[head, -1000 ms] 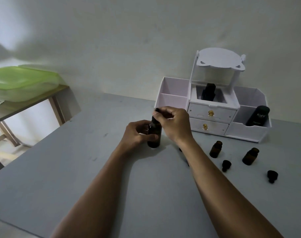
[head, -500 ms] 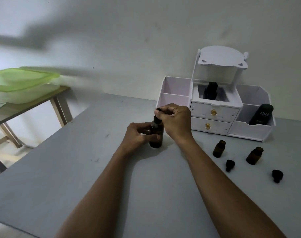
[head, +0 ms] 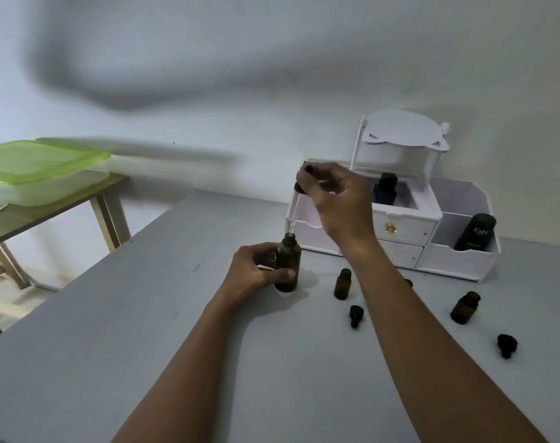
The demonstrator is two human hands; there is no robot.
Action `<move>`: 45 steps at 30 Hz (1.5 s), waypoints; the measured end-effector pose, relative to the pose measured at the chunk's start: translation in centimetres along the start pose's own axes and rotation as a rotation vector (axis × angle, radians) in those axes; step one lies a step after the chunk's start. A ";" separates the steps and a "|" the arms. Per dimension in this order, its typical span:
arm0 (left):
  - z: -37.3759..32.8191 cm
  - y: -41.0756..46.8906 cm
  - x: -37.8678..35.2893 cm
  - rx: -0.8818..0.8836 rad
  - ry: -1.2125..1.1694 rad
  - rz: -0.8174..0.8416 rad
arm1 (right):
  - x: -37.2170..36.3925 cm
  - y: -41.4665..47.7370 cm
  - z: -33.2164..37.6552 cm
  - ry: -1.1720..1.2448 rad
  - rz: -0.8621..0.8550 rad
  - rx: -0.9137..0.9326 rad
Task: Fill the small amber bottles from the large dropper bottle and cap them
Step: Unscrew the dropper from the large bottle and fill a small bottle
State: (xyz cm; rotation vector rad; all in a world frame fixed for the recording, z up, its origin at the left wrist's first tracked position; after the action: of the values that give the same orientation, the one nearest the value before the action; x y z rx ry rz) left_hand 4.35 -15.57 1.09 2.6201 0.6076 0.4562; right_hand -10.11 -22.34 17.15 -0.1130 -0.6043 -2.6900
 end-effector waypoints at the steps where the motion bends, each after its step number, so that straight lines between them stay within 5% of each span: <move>1: -0.1 0.0 0.0 -0.013 -0.001 0.000 | 0.6 0.2 1.0 0.030 -0.008 0.018; 4: -2.2 -0.2 1.7 -0.131 0.133 -0.204 | 3.3 0.6 3.3 0.163 -0.052 0.055; 9: -12.0 -4.3 2.8 -0.586 0.354 -0.689 | 8.2 0.2 3.1 0.201 -0.085 0.026; 13: -13.6 -4.6 -3.0 -0.590 0.161 -0.486 | 11.0 -0.1 1.3 0.121 -0.093 -0.017; 18: -6.1 -2.7 -9.6 0.006 0.130 -0.133 | 12.4 0.3 -1.3 0.036 -0.065 -0.073; 22: -3.0 -2.3 -11.1 0.171 0.140 -0.048 | 12.1 0.8 -3.3 -0.026 -0.038 -0.137; 45: -2.3 -1.7 -10.9 0.188 0.170 -0.031 | 9.9 0.7 -6.7 -0.131 0.030 -0.194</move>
State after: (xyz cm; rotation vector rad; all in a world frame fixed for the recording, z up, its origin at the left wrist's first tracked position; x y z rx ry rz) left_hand -6.37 -18.66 -0.08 2.7623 0.7786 0.6462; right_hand -18.99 -29.23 12.93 -0.3495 -0.3744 -2.7211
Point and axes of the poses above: each hand's wrist, its own y-axis towards the middle knuckle, its own x-axis out of the back of the hand, z = x × y, the point moved 10 cm from there along y, towards the middle knuckle, and after that the axes turned 12 degrees about -x, right-handed, at the moved point
